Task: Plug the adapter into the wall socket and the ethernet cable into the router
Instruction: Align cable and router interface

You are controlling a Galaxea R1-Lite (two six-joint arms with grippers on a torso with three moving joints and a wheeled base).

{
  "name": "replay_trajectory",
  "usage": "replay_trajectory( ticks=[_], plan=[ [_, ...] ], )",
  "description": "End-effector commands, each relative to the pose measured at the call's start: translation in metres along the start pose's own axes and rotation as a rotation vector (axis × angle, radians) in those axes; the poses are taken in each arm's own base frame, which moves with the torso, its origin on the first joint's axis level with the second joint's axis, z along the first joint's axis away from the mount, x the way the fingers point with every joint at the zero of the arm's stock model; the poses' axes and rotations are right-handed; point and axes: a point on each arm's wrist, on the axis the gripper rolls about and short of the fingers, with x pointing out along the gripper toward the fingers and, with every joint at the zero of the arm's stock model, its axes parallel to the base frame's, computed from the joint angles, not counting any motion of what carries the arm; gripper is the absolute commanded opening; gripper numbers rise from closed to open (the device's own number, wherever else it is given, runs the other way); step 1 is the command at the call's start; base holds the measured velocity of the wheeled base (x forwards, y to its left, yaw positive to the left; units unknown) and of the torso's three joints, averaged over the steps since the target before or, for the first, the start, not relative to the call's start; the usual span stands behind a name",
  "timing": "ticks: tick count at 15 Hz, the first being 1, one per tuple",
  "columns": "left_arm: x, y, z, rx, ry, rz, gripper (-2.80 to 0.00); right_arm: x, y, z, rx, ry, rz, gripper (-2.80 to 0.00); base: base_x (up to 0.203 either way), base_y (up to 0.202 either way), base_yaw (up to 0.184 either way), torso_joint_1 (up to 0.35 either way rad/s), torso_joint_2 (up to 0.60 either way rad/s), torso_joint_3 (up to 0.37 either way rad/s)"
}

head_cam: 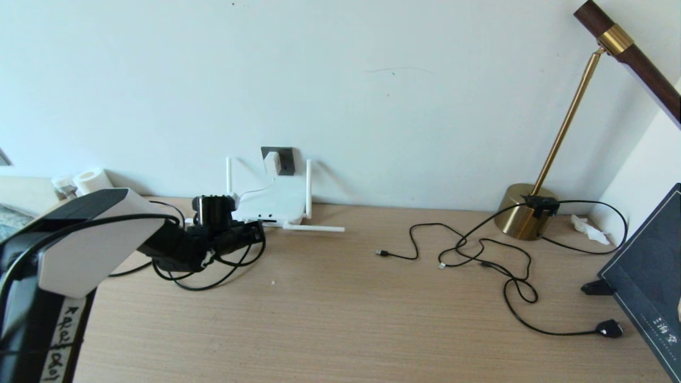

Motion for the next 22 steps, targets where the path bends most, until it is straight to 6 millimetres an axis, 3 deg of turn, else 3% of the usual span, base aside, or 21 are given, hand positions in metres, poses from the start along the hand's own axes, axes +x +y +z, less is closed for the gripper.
replay_trajectory(
  ticks=[1,8,22],
  plan=[
    [-0.001,0.0002,-0.0005,-0.002,0.001,0.001,-2.8,0.0,0.0,-0.0001,0.0,0.0,0.0,0.0,0.0,0.0,0.0,0.0,0.0,0.0],
    [-0.0034,0.002,-0.0084,-0.005,0.022,0.005,-2.8,0.0,0.0,-0.0001,0.0,0.001,-0.001,0.0,0.0,0.0,0.0,0.0,0.0,0.0],
    [-0.0016,0.0028,-0.0052,-0.002,0.011,0.005,-2.8,0.0,0.0,-0.0001,0.0,0.0,0.001,0.0,0.0,0.0,0.0,0.0,0.0,0.0]
  ],
)
